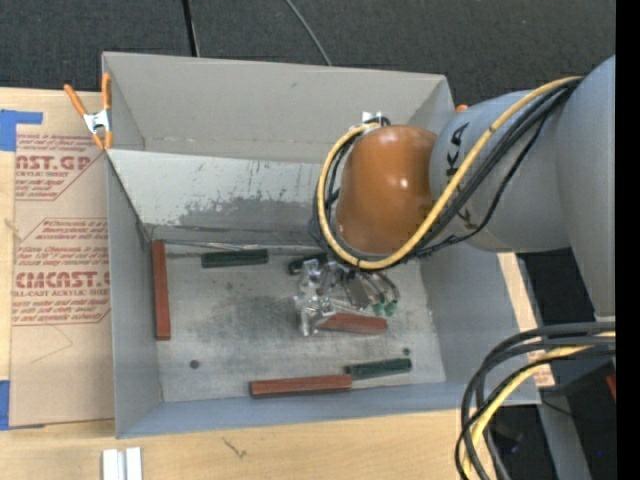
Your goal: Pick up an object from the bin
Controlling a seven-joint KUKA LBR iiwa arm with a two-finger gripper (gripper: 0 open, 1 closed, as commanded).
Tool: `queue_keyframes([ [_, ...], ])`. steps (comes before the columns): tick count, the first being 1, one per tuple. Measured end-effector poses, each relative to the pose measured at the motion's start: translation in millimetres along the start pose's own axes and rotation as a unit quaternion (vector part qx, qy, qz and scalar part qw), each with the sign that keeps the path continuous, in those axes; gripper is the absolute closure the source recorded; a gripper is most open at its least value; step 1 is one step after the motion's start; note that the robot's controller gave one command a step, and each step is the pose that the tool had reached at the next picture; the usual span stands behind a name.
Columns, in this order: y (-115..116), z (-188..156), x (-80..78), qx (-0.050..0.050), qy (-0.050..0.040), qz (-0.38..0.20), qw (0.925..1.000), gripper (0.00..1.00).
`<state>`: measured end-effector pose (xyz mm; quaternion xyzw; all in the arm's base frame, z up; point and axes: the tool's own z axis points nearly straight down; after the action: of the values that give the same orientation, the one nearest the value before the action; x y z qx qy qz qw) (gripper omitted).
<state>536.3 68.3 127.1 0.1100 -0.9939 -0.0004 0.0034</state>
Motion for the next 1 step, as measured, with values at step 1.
queue_keyframes([
  [1,-0.7,-52.3,-2.5,0.001,-0.0037,-0.054,0.9985,1.00],
])
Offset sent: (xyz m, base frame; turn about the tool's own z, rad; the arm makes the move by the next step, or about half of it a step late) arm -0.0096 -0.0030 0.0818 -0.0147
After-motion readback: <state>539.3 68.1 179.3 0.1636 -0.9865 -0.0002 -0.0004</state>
